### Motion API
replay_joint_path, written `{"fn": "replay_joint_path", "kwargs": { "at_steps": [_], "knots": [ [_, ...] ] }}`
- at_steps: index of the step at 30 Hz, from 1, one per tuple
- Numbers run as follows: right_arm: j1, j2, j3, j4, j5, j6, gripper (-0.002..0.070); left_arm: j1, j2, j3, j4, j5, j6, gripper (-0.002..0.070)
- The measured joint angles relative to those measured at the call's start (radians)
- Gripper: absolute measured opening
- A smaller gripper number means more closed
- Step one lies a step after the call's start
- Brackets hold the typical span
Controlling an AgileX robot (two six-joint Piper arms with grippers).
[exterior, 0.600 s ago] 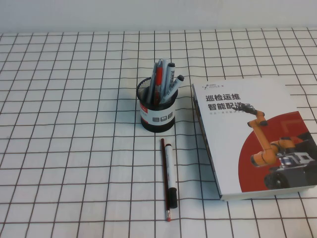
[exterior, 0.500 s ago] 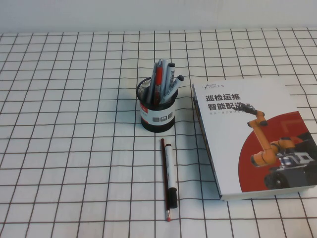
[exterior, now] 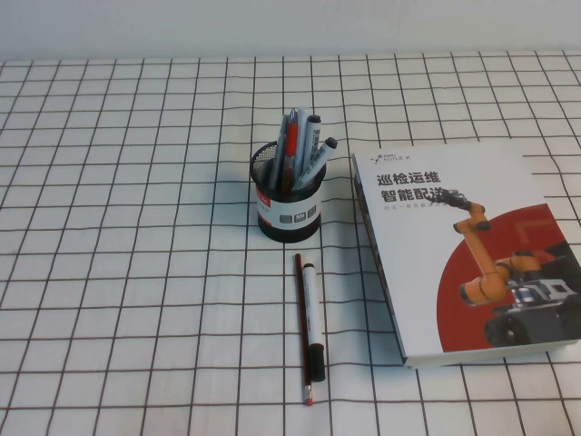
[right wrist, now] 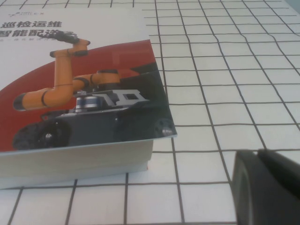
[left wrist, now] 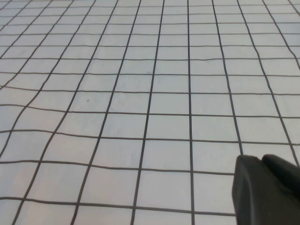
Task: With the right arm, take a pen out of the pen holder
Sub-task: 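Take a marker out of the pen holder and lay it on the table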
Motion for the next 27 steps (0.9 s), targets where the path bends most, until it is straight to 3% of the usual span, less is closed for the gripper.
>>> {"fn": "replay_joint_path", "kwargs": {
  "at_steps": [14, 18, 27],
  "knots": [
    [0.000, 0.000, 0.000, 0.026, -0.008, 0.000, -0.0016, 0.000, 0.000, 0.000, 0.000, 0.000, 0.000, -0.0003],
    [0.000, 0.000, 0.000, 0.167, -0.080, 0.000, -0.0016, 0.000, 0.000, 0.000, 0.000, 0.000, 0.000, -0.0003],
    [0.000, 0.000, 0.002, 0.661, -0.248, 0.000, -0.0016, 0.000, 0.000, 0.000, 0.000, 0.000, 0.000, -0.0003]
  ]
}}
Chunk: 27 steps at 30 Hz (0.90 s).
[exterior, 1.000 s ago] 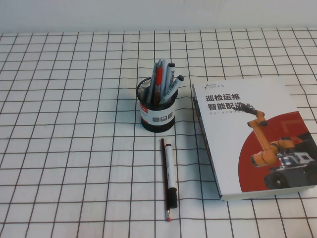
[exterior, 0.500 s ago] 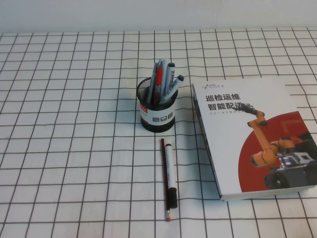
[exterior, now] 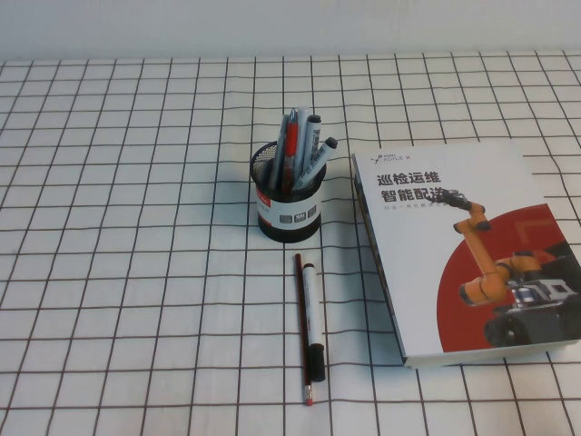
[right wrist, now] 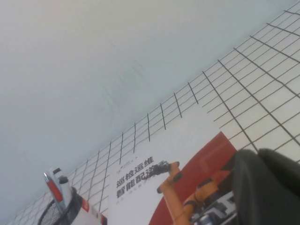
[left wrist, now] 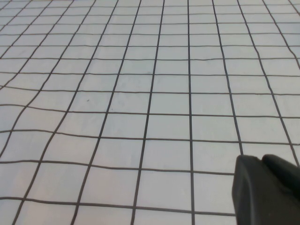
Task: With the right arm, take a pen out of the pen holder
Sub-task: 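Take a marker out of the pen holder and lay it on the table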
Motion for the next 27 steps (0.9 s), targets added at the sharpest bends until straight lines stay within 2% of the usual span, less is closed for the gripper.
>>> {"fn": "replay_joint_path", "kwargs": {
  "at_steps": [7, 14, 23, 27],
  "knots": [
    [0.000, 0.000, 0.000, 0.104, -0.010, 0.000, -0.0016, 0.000, 0.000, 0.000, 0.000, 0.000, 0.000, -0.0003],
    [0.000, 0.036, -0.090, 0.130, 0.110, 0.000, -0.0016, 0.000, 0.000, 0.000, 0.000, 0.000, 0.000, -0.0003],
    [0.000, 0.407, -0.422, 0.116, 0.382, -0.166, -0.0016, 0.000, 0.000, 0.000, 0.000, 0.000, 0.000, -0.0003],
    [0.000, 0.587, -0.537, 0.105, 0.445, -0.239, -0.0016, 0.000, 0.000, 0.000, 0.000, 0.000, 0.000, -0.0003]
  ]
}}
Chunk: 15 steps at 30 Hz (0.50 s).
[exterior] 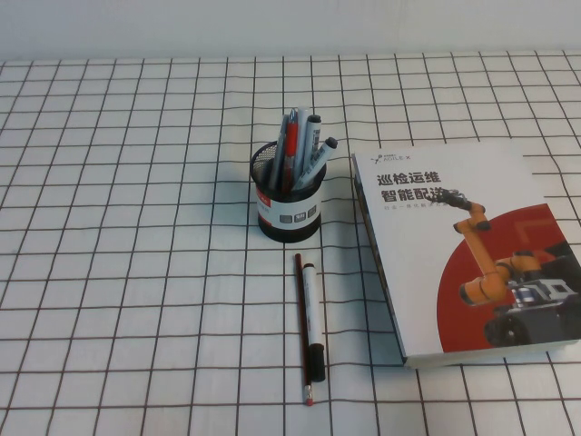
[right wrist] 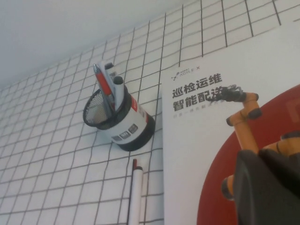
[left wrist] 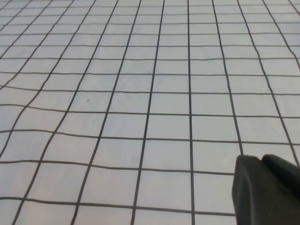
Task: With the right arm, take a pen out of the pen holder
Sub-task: 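Take a marker out of the pen holder and lay it on the table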
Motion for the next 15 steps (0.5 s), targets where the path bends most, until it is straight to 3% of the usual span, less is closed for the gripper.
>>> {"fn": "replay_joint_path", "kwargs": {
  "at_steps": [9, 15],
  "knots": [
    [0.015, 0.305, -0.141, -0.035, 0.038, -0.107, -0.0016, 0.000, 0.000, 0.000, 0.000, 0.000, 0.000, -0.0003],
    [0.182, 0.440, -0.175, -0.079, -0.065, -0.114, -0.0016, 0.000, 0.000, 0.000, 0.000, 0.000, 0.000, -0.0003]
  ]
}}
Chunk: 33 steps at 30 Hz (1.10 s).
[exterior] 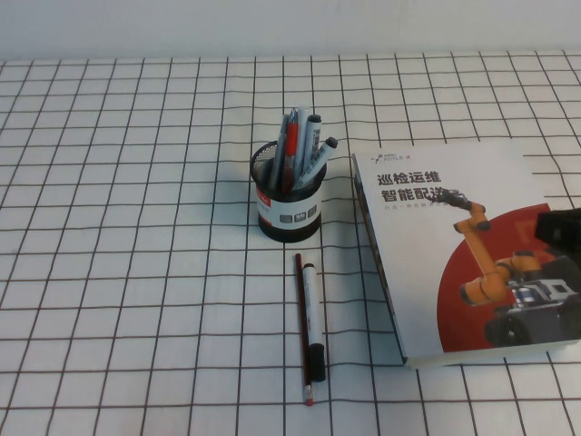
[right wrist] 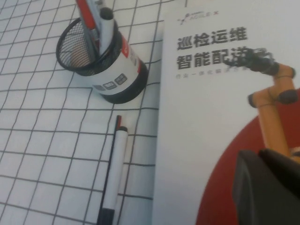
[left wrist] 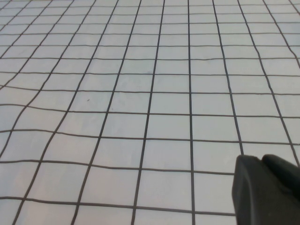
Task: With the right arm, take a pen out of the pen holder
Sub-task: 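Take a marker out of the pen holder and lay it on the table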
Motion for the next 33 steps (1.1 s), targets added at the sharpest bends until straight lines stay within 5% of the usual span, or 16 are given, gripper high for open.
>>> {"fn": "replay_joint_path", "kwargs": {
  "at_steps": [15, 21, 25, 33],
  "knots": [
    [0.485, 0.312, -0.063, -0.047, -0.534, -0.015, 0.0001, 0.000, 0.000, 0.000, 0.000, 0.000, 0.000, -0.0003],
    [0.564, 0.407, -0.065, -0.096, -0.803, 0.010, 0.0209, 0.000, 0.000, 0.000, 0.000, 0.000, 0.000, -0.0003],
    [0.575, 0.495, -0.069, -0.279, -0.976, 0.203, 0.0376, 0.000, 0.000, 0.000, 0.000, 0.000, 0.000, -0.0003],
    [0.577, 0.726, -0.073, -0.474, -1.445, 0.509, 0.0432, 0.000, 0.000, 0.000, 0.000, 0.000, 0.000, -0.0003]
  ]
}}
